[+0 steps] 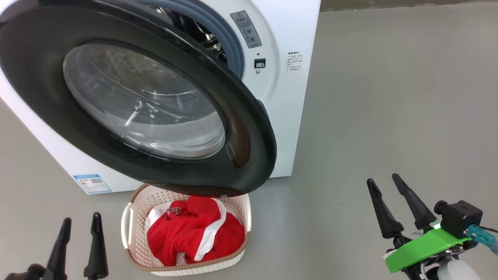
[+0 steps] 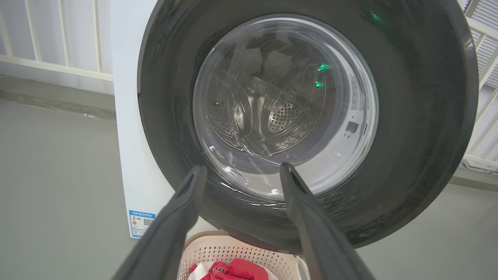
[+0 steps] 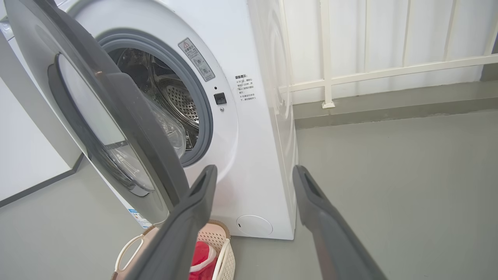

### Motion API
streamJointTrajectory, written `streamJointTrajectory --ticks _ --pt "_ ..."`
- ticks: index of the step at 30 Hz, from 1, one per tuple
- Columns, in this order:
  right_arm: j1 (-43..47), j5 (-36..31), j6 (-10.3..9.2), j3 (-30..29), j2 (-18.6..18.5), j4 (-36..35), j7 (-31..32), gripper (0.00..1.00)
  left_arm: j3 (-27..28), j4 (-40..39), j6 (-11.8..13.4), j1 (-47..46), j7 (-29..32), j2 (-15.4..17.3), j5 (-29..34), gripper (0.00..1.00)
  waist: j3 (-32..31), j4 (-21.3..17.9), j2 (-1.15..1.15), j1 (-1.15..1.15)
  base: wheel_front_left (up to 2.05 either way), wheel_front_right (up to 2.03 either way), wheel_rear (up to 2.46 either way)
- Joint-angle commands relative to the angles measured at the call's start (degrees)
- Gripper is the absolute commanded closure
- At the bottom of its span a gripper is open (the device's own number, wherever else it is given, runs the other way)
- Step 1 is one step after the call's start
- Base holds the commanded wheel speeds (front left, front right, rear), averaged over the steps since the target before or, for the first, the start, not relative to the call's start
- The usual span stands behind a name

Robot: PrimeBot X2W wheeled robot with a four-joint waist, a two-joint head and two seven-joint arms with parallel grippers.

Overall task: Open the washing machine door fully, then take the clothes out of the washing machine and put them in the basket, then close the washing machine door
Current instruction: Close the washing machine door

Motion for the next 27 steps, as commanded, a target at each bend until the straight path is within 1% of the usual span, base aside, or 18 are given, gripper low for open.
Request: streamJointTrajectory --ticks 1,5,10,27 --pt "-0.74 -0.31 0.16 0.81 -0.60 -1.85 -0.69 0.00 2.95 -1.82 -0.52 -1.34 -0.52 -0.11 1.92 0.00 0.24 0.24 0.00 0.00 0.00 0.00 0.00" --pt "-0.74 -0.53 0.16 0.84 -0.49 -2.15 -0.69 0.00 3.84 -1.68 -0.90 -1.55 -0.53 -1.61 4.08 0.00 0.40 0.41 0.00 0.00 0.00 0.00 0.00" --pt "-0.92 -0.38 0.16 1.08 -0.56 -2.02 -0.69 0.00 4.24 -1.35 -1.10 -1.74 -0.53 -2.41 5.27 0.00 0.36 0.49 0.00 0.00 0.00 0.00 0.00" --pt "-1.01 0.08 0.16 1.84 -0.87 -1.57 -0.69 0.00 2.67 -2.00 -1.15 -1.48 -0.53 -1.64 4.59 0.00 -0.25 0.16 0.00 0.00 0.00 0.00 0.00"
